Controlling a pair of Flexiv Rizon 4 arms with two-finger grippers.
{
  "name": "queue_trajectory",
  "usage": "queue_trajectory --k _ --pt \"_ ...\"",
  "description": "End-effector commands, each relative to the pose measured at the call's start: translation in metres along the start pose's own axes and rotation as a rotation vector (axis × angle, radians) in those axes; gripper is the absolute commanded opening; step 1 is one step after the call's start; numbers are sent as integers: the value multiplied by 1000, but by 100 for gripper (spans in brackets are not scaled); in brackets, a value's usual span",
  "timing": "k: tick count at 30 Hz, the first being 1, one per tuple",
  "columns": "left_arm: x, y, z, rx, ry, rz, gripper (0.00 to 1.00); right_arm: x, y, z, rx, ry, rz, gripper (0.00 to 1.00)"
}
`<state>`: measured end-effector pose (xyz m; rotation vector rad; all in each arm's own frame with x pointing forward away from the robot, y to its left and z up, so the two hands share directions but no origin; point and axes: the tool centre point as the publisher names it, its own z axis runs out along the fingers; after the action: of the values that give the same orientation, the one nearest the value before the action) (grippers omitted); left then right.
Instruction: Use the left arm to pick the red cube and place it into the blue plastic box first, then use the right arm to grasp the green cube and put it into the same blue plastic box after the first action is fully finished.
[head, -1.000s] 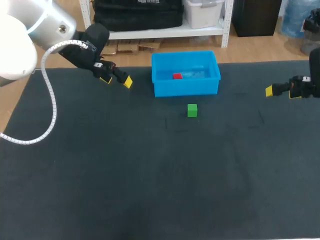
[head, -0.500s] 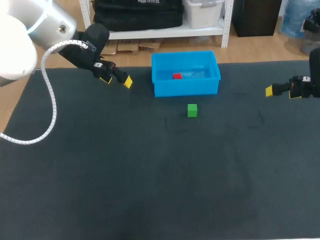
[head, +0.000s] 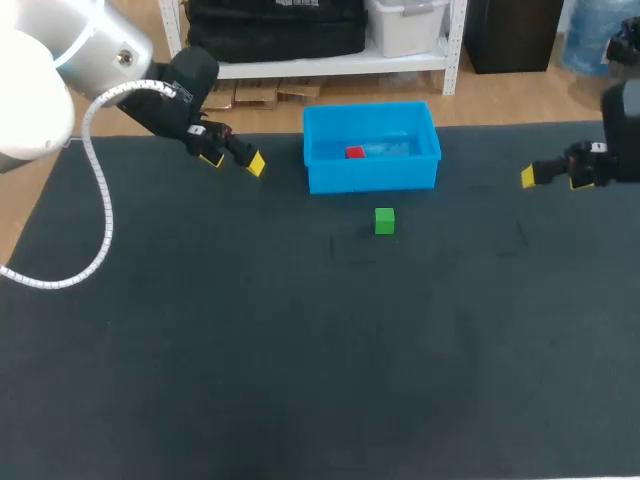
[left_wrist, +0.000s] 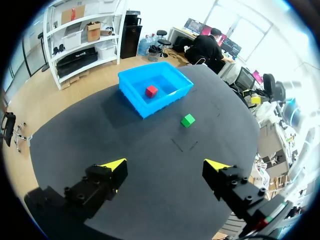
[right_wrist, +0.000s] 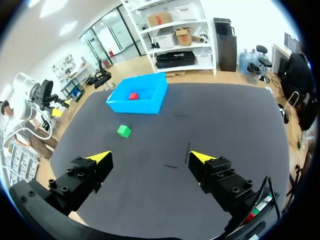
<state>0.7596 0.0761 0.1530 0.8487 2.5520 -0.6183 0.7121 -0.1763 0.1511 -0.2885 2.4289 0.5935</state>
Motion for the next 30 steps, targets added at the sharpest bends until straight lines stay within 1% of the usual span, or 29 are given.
queue_trajectory --k 1,5,9,12,23,28,30 --pt "1 0 0 3 -4 2 100 -6 5 -5 49 44 7 100" --pt "1 0 0 3 -4 2 100 -7 7 -6 66 85 9 100" --pt "1 0 0 3 -4 2 100 -9 11 -6 100 159 2 100" --pt "1 0 0 3 -4 2 100 -10 14 -5 117 196 -5 100" --pt "1 0 0 3 -4 2 100 -14 19 2 195 309 -1 100" --pt "1 0 0 3 -4 2 100 -15 19 5 227 343 12 100" --pt "1 0 0 3 -4 2 100 -16 21 7 243 372 14 100"
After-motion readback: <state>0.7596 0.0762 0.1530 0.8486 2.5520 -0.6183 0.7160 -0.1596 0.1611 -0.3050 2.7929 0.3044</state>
